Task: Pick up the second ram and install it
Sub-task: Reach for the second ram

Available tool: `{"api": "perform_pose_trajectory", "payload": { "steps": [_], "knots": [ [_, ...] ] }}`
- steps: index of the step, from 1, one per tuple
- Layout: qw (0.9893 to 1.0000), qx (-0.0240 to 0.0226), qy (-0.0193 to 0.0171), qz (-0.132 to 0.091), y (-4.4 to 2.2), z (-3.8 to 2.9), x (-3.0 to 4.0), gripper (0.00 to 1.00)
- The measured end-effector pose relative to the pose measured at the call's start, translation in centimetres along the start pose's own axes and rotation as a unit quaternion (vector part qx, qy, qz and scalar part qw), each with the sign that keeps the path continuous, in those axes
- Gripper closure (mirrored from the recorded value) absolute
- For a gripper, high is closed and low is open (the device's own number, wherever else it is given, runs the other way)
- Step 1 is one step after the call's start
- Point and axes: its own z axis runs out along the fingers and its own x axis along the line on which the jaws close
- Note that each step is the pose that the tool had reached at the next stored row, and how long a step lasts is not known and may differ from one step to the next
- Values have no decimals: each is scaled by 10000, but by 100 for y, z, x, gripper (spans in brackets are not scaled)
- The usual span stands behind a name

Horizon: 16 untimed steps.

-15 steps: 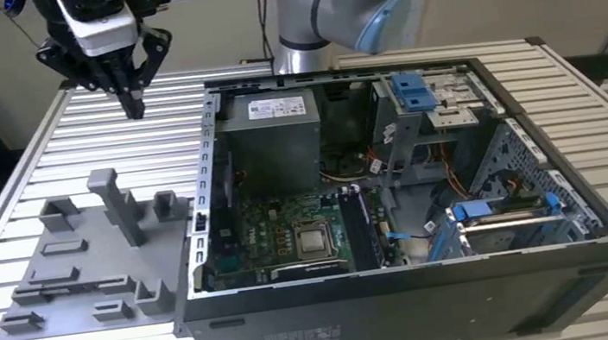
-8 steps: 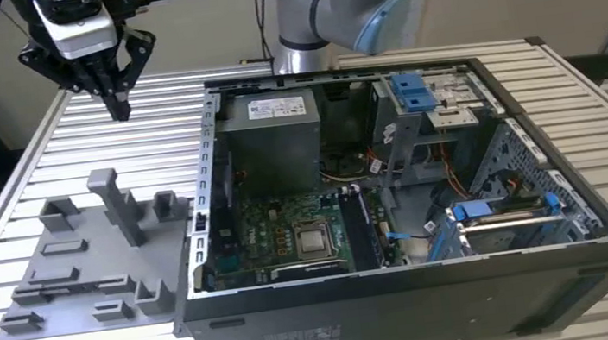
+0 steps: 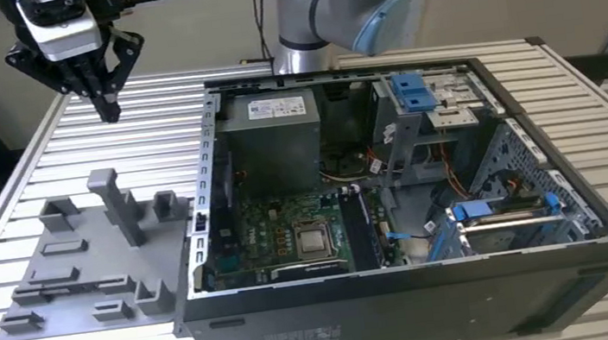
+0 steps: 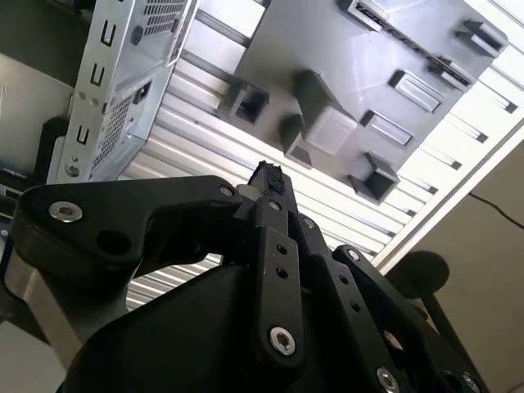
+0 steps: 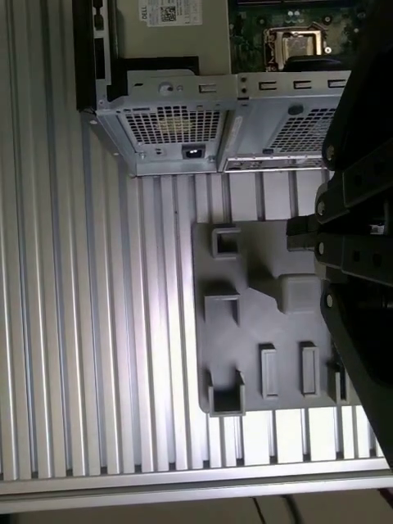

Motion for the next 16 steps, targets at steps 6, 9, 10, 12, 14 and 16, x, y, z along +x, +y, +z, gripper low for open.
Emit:
{"api": "perform_pose_trajectory", "payload": {
  "steps": [6, 9, 10, 12, 14, 16],
  "knots": [
    [10000, 1, 7, 0, -5, 0, 71, 89],
    [10000, 1, 11, 0, -7, 1, 102, 89],
    [10000, 1, 12, 0, -8, 1, 112, 89],
    [10000, 1, 14, 0, -10, 1, 136, 89],
    [10000, 1, 15, 0, -12, 2, 160, 89],
    [10000, 1, 16, 0, -14, 2, 189, 89]
  ]
}}
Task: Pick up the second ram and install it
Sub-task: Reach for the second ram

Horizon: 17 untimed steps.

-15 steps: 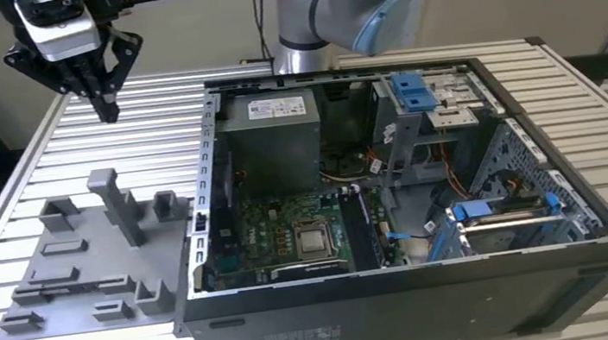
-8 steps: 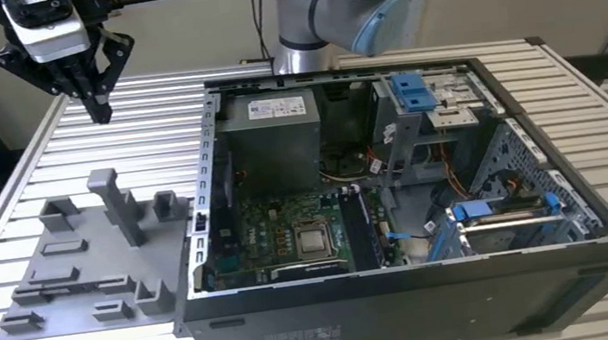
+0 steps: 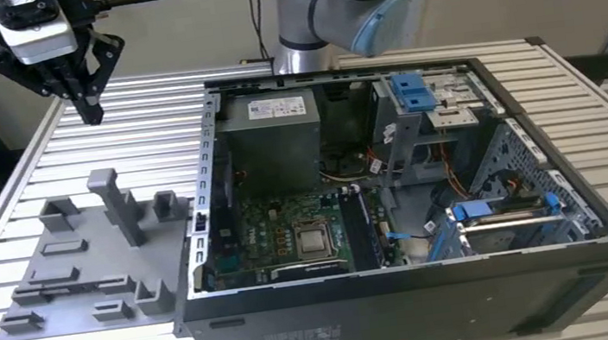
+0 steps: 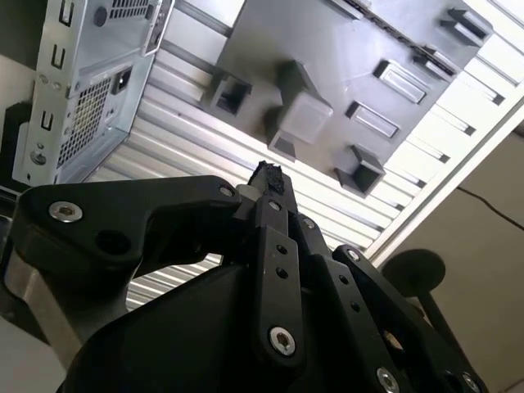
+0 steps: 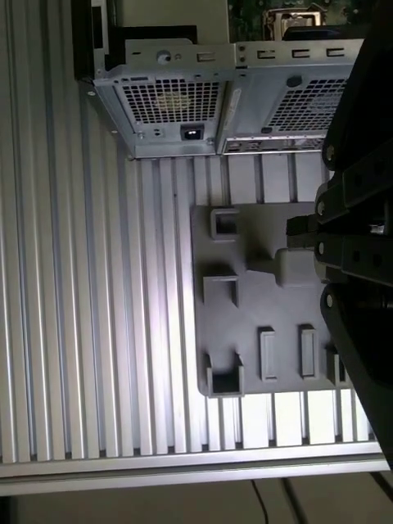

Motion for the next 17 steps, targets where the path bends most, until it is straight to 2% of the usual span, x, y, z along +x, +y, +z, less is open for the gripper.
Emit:
{"api": "perform_pose_trajectory", "payload": {
  "steps": [8, 17],
  "knots": [
    [10000, 0, 0, 0, -10, -1, 138, 89],
    [10000, 0, 0, 0, -42, -1, 372, 89]
  ]
}}
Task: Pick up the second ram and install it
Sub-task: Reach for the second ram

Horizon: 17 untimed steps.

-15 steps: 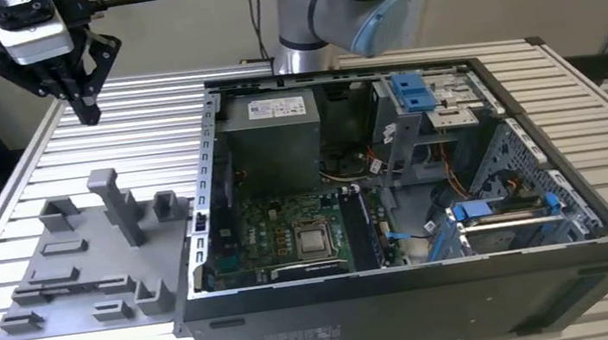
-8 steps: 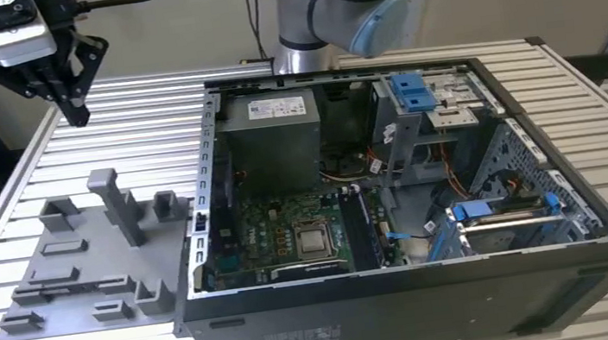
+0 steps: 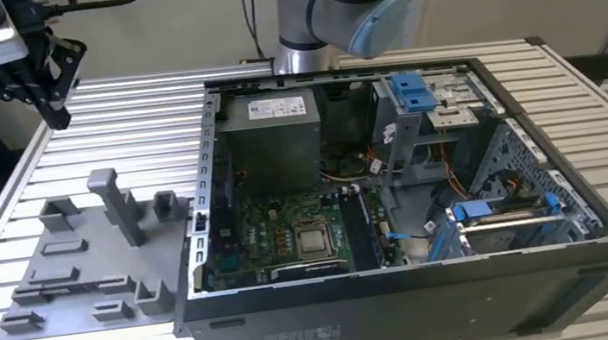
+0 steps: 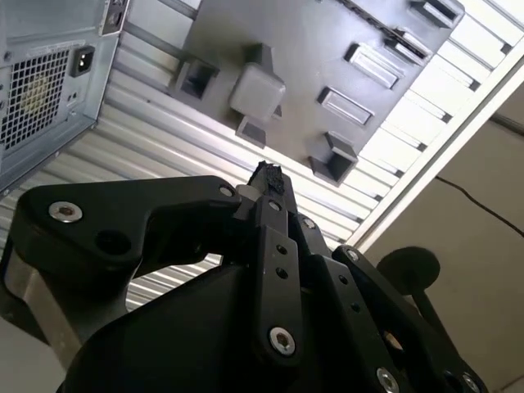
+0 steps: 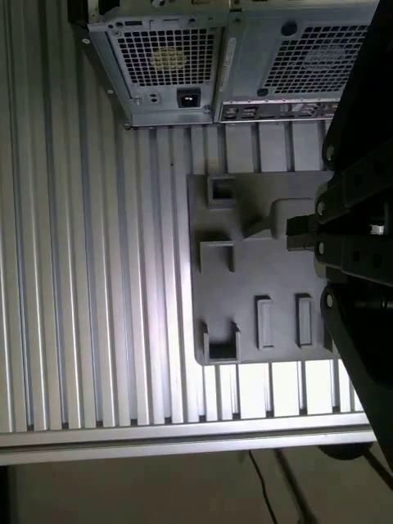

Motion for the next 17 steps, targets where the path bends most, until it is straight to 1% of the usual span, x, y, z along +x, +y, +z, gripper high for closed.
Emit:
{"api": "perform_pose_trajectory", "payload": {
  "steps": [7, 12, 14, 17],
  "knots": [
    [10000, 0, 0, 0, -23, 3, 161, 89],
    [10000, 0, 0, 0, -33, 6, 250, 89],
    [10000, 0, 0, 0, -37, 8, 276, 89],
    [10000, 0, 0, -1, -37, 8, 281, 89]
  ]
}}
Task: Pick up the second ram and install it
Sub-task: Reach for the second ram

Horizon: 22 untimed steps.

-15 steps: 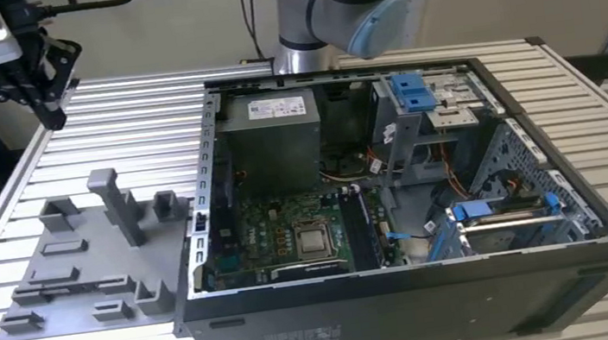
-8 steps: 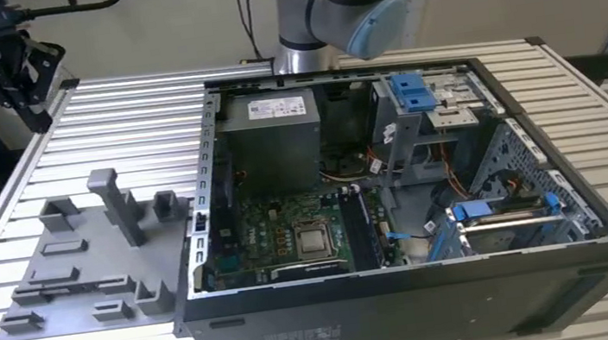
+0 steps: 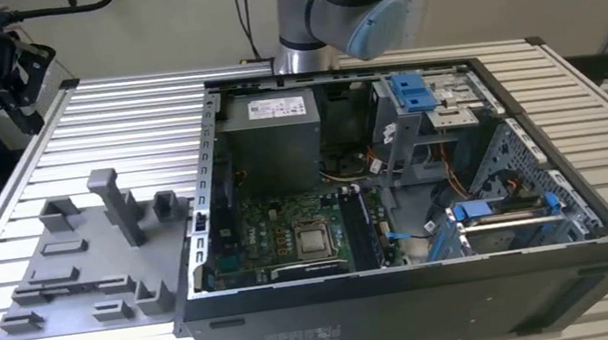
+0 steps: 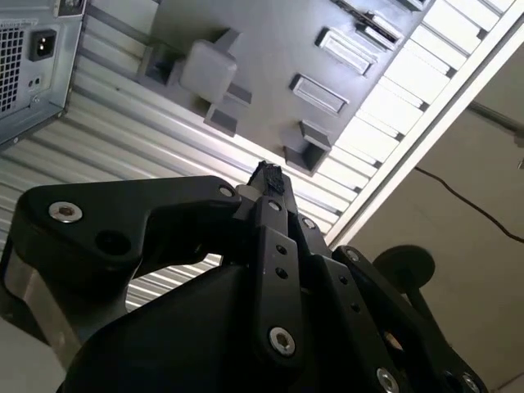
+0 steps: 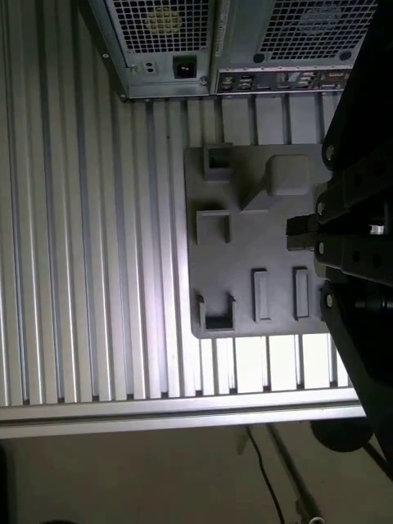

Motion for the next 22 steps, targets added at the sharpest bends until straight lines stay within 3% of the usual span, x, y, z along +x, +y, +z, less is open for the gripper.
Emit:
{"api": "perform_pose_trajectory", "payload": {
  "steps": [8, 22],
  "knots": [
    [10000, 0, 0, 1, -23, 2, 1, 89],
    [10000, 0, 0, 1, -244, 21, -15, 89]
  ]
}}
